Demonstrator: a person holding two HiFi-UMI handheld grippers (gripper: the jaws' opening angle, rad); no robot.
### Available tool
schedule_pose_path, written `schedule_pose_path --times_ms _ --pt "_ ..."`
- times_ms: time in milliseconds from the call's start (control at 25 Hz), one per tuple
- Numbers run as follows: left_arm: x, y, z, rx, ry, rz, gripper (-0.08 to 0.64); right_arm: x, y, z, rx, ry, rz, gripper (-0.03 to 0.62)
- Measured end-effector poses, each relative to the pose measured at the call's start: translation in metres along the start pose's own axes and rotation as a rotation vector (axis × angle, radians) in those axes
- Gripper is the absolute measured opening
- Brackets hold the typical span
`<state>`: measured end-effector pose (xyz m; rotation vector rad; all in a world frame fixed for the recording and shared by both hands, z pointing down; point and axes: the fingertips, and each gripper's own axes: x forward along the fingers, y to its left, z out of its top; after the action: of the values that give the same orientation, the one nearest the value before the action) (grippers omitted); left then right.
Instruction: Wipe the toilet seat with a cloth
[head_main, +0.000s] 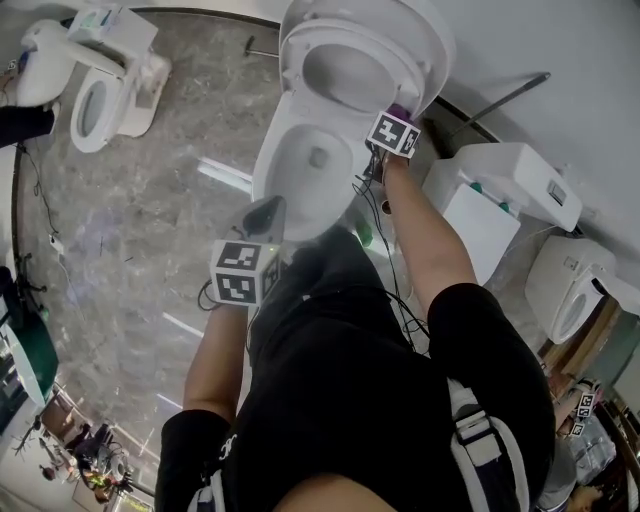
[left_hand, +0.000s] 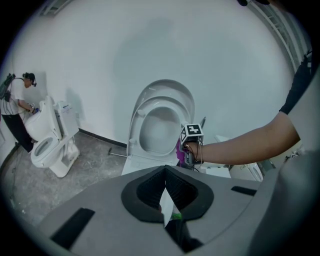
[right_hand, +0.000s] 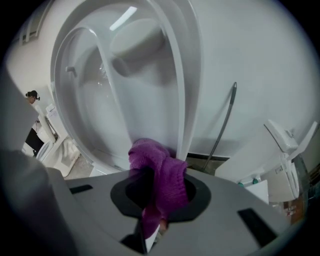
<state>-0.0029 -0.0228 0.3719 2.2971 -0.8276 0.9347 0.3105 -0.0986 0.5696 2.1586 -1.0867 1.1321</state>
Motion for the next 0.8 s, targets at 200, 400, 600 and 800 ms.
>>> schedule_pose_path --times_ms 200,400,600,800 --pt "-0.011 -0.004 0.011 0.003 -0.022 0.023 0.0 -0.026 0.001 0.021 -0.007 -0.081 0.033 0.054" --pt "-0.021 -0.012 0.021 0.006 -0.056 0.023 0.0 -0.065 0.004 0.058 -0.04 -0.195 0.075 0.054" --pt "-0.031 -0.02 0.023 0.009 -0.08 0.031 0.0 -0.086 0.003 0.059 -0.065 -0.212 0.095 0.054" --pt "-0.038 -0.025 0.016 0.004 -0.09 0.044 0.0 -0.12 0.008 0.058 -0.087 -0.299 0.159 0.054"
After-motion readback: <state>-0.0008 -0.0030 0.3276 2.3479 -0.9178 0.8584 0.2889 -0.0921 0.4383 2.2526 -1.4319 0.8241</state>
